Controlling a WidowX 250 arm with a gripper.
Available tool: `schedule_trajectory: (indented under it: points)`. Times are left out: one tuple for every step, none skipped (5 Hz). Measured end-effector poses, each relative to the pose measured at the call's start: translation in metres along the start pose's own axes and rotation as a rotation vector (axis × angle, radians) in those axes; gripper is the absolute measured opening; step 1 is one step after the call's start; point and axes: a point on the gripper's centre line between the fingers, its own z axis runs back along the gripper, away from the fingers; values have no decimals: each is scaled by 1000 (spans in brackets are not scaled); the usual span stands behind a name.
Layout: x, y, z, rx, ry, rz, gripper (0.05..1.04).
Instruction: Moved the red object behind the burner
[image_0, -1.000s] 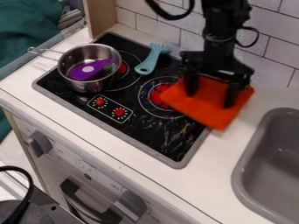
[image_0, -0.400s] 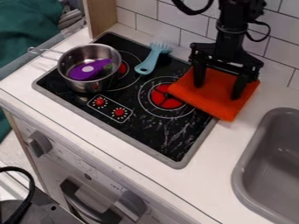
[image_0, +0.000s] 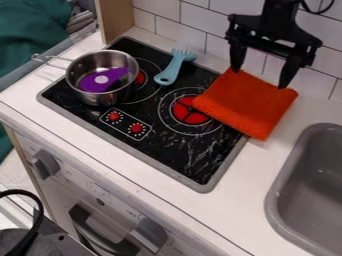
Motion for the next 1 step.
schedule_trajectory:
  points:
    - [-2, -1, 10, -22, 0, 4, 1000]
